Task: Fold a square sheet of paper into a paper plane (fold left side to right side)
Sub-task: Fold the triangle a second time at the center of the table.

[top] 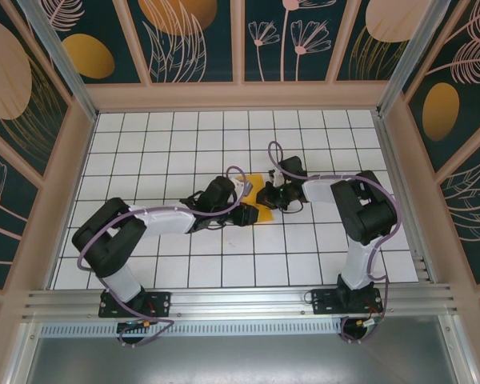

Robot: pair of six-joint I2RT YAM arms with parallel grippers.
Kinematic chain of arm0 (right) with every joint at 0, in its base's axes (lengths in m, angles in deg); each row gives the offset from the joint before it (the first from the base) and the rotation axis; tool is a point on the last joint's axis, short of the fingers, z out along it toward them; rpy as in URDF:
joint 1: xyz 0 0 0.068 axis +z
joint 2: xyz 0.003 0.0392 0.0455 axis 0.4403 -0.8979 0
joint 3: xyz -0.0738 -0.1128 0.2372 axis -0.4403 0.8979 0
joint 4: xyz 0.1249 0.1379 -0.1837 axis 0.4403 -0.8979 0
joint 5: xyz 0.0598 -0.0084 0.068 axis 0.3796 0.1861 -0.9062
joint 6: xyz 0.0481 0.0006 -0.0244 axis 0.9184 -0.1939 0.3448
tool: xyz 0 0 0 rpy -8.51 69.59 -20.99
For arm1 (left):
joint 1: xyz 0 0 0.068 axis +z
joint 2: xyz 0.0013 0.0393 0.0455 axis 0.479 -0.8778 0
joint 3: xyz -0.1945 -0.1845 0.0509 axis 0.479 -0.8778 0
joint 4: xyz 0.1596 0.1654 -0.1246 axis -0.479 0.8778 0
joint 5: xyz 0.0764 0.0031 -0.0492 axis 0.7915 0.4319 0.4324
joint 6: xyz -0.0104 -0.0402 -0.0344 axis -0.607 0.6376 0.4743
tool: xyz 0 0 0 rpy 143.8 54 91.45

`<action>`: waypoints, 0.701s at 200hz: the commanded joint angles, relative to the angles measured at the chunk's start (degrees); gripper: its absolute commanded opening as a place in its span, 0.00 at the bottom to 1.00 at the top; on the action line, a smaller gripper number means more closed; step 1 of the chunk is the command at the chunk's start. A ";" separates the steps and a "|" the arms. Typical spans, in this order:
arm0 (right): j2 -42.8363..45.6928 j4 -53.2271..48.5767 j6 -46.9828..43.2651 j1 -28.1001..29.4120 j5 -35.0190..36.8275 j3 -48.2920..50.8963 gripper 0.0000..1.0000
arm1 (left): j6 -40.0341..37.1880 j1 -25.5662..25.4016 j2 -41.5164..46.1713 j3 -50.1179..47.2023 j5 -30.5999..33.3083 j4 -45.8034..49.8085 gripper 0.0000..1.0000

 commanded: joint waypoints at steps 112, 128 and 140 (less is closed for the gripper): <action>-1.02 -4.99 -1.20 -0.09 4.22 1.18 0.09 | -1.82 -0.27 -7.26 1.75 2.16 2.11 0.35; -0.80 -5.12 -1.22 -0.12 4.17 1.07 0.09 | -1.87 -0.22 -7.78 1.81 2.40 2.25 0.35; -0.62 -5.05 -1.28 -0.20 4.13 1.07 0.09 | -1.89 -0.23 -8.06 1.75 2.69 2.50 0.34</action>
